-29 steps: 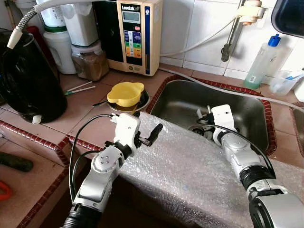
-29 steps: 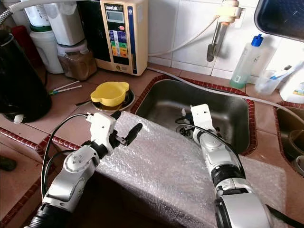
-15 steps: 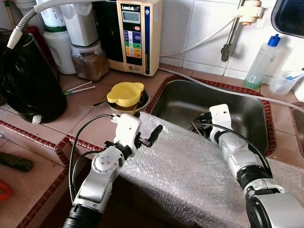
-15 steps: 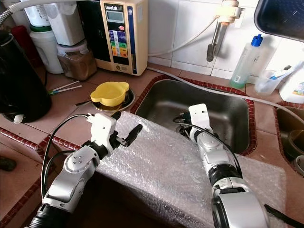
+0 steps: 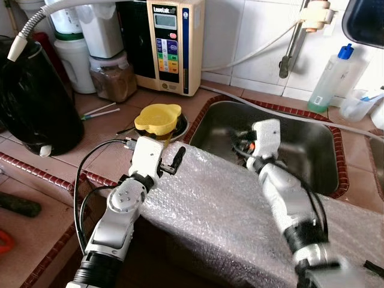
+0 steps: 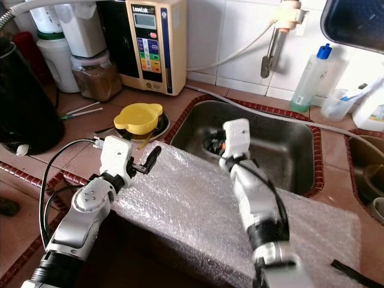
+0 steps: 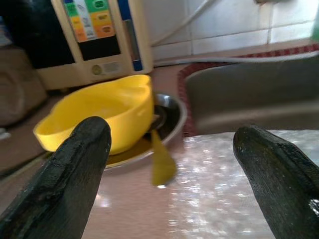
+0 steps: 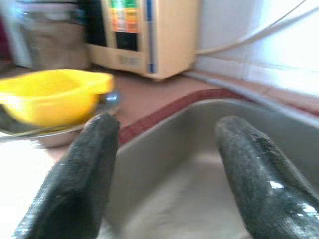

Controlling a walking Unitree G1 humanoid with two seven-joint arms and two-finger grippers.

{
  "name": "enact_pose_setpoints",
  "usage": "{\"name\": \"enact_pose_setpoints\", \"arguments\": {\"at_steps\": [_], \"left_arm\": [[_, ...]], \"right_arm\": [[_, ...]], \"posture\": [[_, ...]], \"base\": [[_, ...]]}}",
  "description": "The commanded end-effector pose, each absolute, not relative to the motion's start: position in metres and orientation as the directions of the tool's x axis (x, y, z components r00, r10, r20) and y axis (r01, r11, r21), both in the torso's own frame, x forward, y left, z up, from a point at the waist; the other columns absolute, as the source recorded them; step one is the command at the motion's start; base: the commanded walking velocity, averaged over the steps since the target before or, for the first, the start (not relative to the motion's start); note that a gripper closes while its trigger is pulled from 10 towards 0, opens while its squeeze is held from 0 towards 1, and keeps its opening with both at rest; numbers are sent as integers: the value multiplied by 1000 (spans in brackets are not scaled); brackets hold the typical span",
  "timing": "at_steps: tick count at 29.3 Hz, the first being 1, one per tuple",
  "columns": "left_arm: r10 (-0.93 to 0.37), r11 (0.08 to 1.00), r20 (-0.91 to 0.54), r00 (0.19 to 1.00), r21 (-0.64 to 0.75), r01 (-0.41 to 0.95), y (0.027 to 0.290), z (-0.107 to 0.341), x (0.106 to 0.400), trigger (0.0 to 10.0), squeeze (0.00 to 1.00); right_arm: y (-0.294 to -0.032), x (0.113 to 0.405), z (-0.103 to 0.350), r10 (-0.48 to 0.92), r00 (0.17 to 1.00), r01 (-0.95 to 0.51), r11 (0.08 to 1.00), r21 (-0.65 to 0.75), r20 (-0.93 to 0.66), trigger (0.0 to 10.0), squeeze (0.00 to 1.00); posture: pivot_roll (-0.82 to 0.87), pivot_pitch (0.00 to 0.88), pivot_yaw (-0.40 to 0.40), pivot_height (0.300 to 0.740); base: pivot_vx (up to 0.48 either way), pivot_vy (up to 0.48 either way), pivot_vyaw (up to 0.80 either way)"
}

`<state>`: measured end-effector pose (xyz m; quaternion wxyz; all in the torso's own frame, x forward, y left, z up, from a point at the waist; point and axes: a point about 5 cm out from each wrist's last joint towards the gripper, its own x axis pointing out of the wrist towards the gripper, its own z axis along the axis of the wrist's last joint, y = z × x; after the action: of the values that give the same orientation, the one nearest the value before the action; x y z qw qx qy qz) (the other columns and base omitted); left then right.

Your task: Kitchen organization

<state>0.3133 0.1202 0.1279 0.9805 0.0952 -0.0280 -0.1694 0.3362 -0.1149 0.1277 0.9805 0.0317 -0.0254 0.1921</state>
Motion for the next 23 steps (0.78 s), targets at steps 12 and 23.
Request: {"name": "enact_pose_setpoints", "arguments": {"at_steps": [12, 23], "left_arm": [[-340, 913, -35, 940, 227, 339, 127, 113, 309, 10000, 1000], [-292, 942, -90, 952, 144, 303, 128, 102, 318, 10000, 0]], "right_arm": [[-83, 291, 157, 675, 733, -677, 713, 183, 81, 10000, 1000], [-81, 282, 164, 712, 700, -706, 675, 215, 59, 10000, 0]], "posture": [[9, 0, 6, 740], [-6, 0, 17, 740]], "base": [[0, 0, 0], [0, 0, 0]]}}
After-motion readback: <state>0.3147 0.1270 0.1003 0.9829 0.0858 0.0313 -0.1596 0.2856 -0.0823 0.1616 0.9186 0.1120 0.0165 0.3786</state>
